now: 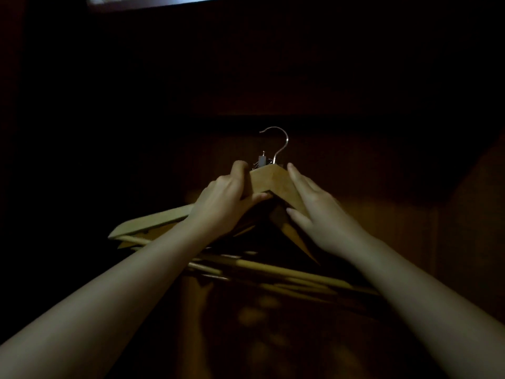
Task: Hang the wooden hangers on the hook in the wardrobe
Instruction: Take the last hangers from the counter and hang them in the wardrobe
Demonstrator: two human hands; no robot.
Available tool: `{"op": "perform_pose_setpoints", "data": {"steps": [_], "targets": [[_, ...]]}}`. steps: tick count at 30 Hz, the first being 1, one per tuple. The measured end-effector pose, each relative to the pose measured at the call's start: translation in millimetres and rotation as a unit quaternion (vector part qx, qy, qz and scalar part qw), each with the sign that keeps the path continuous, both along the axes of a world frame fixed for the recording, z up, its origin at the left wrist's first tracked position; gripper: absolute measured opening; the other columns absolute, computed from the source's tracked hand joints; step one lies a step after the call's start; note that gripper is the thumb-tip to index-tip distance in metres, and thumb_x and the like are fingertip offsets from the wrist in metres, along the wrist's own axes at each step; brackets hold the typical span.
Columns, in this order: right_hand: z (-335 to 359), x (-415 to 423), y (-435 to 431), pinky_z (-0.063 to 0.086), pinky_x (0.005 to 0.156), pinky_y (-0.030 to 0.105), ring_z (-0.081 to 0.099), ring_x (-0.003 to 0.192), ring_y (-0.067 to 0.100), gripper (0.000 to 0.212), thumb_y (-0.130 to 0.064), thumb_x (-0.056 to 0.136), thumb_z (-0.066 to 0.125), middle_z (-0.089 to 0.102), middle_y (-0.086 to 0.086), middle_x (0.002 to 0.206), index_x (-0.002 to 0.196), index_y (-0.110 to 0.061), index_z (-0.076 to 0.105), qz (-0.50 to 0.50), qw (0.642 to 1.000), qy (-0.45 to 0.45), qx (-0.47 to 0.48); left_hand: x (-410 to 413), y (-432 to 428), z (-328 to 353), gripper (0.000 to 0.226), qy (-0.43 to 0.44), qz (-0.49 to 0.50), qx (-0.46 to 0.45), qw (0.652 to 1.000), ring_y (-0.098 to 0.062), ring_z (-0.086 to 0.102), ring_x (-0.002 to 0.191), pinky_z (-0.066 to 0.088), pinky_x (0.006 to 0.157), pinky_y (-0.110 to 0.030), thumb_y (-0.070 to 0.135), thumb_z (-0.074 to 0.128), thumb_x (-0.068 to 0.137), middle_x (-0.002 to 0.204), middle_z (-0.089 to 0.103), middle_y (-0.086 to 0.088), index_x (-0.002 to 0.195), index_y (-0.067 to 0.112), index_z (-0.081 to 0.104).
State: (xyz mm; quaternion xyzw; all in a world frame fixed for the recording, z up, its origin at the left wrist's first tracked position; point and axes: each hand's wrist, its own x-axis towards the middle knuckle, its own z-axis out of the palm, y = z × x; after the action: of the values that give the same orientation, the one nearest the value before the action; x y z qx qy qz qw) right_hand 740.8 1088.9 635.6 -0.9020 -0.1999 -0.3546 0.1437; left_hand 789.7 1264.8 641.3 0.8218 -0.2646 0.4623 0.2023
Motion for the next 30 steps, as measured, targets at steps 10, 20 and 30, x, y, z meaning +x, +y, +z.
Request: {"op": "perform_pose_setpoints", "data": {"steps": [10,20,30], "targets": [[-12,11,15,0.023,0.111,0.027,0.018,0.142,0.011,0.080,-0.018,0.094,0.050,0.009,-0.010,0.157,0.148,-0.029,-0.008,0.025,0.999,-0.020,-0.007,14,14,-12,0.060,0.030,-0.021,-0.013,0.999,-0.010,0.056,0.086,0.052,0.072,-0.024,0.040,0.053,0.088,0.118,0.058,-0.006,0.139,0.018,0.029],[-28,31,6,0.013,0.111,0.022,0.009,0.144,0.009,0.078,-0.022,0.094,0.050,0.011,-0.009,0.157,0.148,-0.027,-0.005,0.000,0.999,0.039,0.006,28,2,-29,0.065,0.031,0.039,0.028,0.998,-0.022,0.054,0.118,0.047,0.091,-0.032,0.044,0.048,0.090,0.137,0.050,-0.005,0.144,0.020,0.022],[-53,43,14,0.001,0.110,0.026,-0.007,0.144,0.008,0.076,-0.033,0.096,0.042,-0.011,-0.010,0.157,0.146,-0.031,-0.015,-0.054,0.997,-0.049,-0.036,43,5,-60,0.059,-0.079,0.120,0.014,0.990,-0.019,0.069,0.087,0.053,0.070,-0.029,0.049,0.044,0.080,0.105,0.069,-0.005,0.125,0.011,0.050]]}}
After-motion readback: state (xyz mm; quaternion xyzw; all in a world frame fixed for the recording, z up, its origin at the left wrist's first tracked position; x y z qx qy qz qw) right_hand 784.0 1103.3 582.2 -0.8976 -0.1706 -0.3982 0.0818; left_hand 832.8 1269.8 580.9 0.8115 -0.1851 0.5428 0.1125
